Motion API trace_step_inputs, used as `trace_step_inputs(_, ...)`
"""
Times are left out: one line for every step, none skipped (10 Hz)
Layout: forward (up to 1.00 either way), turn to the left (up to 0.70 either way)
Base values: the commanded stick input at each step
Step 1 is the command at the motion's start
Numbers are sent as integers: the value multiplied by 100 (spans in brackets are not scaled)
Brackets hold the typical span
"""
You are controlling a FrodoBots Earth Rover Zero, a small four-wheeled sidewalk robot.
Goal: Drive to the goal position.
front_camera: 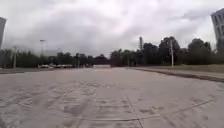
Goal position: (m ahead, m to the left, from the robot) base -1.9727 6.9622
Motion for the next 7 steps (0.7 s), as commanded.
trace_step_inputs(70,1)
trace_step_inputs(70,1)
trace_step_inputs(70,1)
trace_step_inputs(70,1)
trace_step_inputs(70,1)
trace_step_inputs(70,1)
trace_step_inputs(70,1)
